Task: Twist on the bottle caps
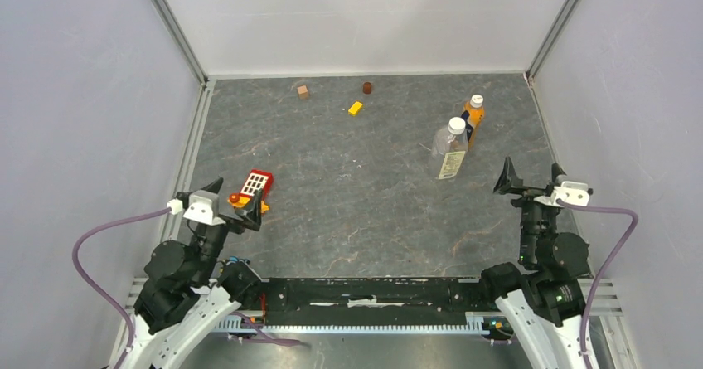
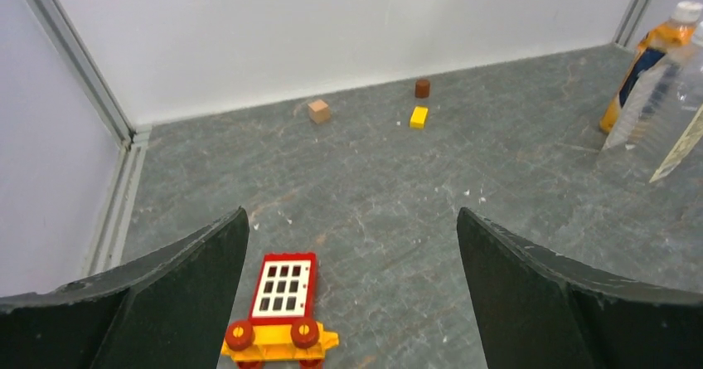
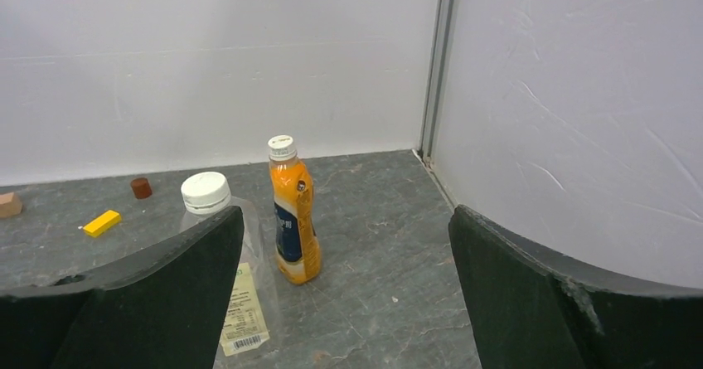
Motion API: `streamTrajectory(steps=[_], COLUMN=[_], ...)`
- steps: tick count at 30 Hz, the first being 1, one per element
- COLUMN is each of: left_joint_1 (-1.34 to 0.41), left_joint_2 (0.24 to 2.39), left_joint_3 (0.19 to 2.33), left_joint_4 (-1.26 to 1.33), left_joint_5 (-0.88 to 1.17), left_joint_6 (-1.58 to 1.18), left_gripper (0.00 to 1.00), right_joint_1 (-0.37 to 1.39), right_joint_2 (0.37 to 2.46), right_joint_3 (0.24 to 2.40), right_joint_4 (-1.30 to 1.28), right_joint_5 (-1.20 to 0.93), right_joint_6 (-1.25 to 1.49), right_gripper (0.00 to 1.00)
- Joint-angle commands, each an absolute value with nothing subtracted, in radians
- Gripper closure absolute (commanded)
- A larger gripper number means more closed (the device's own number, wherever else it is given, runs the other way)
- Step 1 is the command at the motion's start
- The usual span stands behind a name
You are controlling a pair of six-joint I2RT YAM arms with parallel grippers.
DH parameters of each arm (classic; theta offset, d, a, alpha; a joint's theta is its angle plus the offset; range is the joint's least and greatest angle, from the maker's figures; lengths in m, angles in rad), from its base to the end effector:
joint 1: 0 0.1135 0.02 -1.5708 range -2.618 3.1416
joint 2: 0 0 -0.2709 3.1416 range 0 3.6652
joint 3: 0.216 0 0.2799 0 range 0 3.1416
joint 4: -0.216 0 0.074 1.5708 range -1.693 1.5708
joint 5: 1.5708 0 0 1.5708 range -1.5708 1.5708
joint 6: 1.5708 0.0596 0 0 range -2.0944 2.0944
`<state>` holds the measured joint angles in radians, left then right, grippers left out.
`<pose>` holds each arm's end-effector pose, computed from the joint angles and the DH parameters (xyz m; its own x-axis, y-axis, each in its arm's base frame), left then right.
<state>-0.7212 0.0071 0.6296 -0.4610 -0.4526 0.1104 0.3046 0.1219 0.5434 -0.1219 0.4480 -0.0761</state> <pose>0.0639 -0.0215 0.3441 0.1497 0.0003 -0.9887 0.2547 0.9662 0.0389 0.1013 0.0048 0.3507 0.2713 0.0135 -0.9624 0.1455 0.9878 0.0548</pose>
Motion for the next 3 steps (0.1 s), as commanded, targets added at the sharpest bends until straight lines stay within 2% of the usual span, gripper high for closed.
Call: streamTrajectory(steps=[1, 3], left_joint_1=[-0.717, -0.716], left_joint_2=[-0.055, -0.067], left_joint_3=[0.645, 0.641], left_joint_4=[-0.576, -0.596], left_joint_5=[-0.47, -0.478], left_joint_6=[0.011, -0.03], left_gripper=[0.0, 0.0], right_joint_1=[0.306, 0.307], right_joint_2=[0.068, 0.056], right_joint_3=[0.505, 0.497], right_joint_4=[-0.105, -0.108], right_joint_5=[0.424, 0.425], right_joint_6=[-0.077, -0.059], right_gripper=[0.02, 0.02])
